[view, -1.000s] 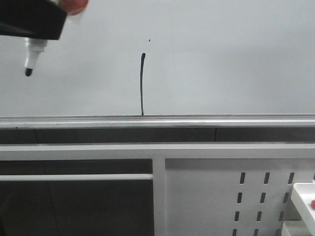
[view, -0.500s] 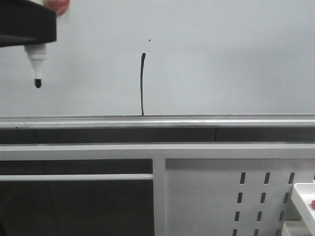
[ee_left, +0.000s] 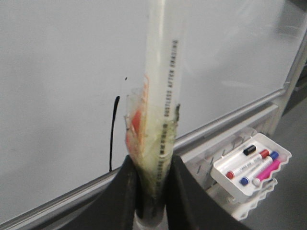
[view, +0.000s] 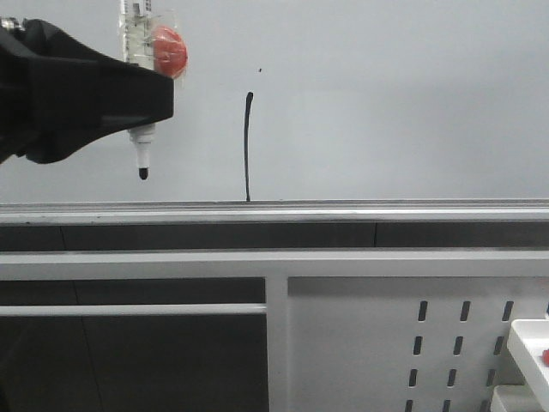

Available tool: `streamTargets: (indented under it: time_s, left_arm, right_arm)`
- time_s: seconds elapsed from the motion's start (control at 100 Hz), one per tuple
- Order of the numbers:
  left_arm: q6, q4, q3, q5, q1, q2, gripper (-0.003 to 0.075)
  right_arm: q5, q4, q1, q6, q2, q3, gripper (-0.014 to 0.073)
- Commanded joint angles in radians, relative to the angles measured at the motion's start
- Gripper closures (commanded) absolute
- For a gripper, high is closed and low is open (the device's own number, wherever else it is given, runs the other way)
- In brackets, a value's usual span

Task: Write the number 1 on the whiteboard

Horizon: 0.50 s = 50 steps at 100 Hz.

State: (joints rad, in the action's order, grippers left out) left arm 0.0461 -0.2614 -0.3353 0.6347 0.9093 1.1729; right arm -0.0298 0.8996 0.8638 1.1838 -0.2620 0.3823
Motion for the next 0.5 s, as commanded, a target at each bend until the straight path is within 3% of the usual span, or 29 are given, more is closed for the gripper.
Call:
streamTargets:
  time_s: [0.0, 0.49]
  left_arm:
    - [-0.011, -0.061, -0.028, 0.159, 0.006, 0.032, 0.0740]
    - [-0.011, -0.081, -0.113, 0.229, 0.006, 0.202, 0.0740]
  right_arm:
    - [0.057, 0.005, -0.006, 0.004, -0.007, 0.026, 0.0663]
    - [0.079, 0.023, -0.006, 0.004, -0.007, 0.026, 0.0663]
